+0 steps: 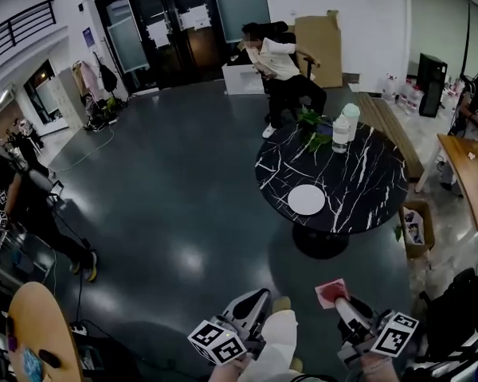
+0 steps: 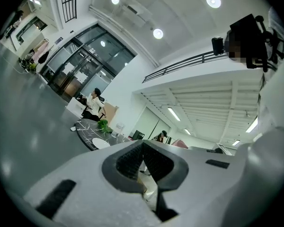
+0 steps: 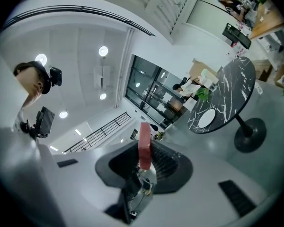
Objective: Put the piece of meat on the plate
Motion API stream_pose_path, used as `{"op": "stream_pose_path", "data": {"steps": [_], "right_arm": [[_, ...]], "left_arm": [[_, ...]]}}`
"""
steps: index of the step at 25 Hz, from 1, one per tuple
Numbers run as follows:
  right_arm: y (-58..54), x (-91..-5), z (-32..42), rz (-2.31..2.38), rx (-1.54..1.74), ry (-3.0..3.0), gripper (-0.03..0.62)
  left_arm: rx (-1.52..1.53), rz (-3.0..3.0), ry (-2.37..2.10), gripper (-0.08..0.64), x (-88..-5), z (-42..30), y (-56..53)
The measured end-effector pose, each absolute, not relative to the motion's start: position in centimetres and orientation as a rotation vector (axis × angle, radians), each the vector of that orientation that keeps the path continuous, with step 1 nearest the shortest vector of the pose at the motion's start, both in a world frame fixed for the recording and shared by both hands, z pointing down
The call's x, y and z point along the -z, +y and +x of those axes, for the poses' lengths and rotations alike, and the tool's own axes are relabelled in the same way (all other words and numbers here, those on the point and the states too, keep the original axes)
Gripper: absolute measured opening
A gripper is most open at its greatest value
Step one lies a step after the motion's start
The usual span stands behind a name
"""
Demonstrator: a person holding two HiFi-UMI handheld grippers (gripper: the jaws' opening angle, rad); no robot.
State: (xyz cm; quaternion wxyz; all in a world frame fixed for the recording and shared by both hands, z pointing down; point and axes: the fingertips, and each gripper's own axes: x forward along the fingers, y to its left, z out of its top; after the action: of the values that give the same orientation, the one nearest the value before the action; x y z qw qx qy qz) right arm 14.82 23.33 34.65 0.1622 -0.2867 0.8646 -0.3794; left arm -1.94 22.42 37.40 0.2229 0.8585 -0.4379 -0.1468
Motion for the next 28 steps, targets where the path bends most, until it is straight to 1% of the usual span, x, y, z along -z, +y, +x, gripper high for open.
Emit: {"op": "stream_pose_path", "data": {"steps": [4, 8, 12, 19, 28], "right_arm": [[20.2, -35.6, 15.4, -0.864, 1.097, 2.462, 0.078], [16.5, -36.4, 16.4, -0.925, 1.108, 2.45, 0.078], [11.3, -37.1, 16.8, -0.995, 1.108, 2.433, 0.078], [4.3, -37.6, 14.3, -1.002, 1.152, 2.43, 0.078], [-2.4, -37.9, 12.1, -1.004, 1.154, 2.461, 0.078]], "left_arm": [[0.41, 2.381, -1.171, 0.008, -38.1, -0.8, 18.1], [0.394, 2.334, -1.115, 0.008, -40.9, 0.5, 12.8], [0.411, 2.384, -1.078, 0.008, -39.6, 0.9, 7.0], [0.405, 2.367, -1.096, 0.008, -40.1, -1.3, 0.2], [0.387, 2.332, -1.088, 0.008, -41.6, -3.5, -6.1]]}}
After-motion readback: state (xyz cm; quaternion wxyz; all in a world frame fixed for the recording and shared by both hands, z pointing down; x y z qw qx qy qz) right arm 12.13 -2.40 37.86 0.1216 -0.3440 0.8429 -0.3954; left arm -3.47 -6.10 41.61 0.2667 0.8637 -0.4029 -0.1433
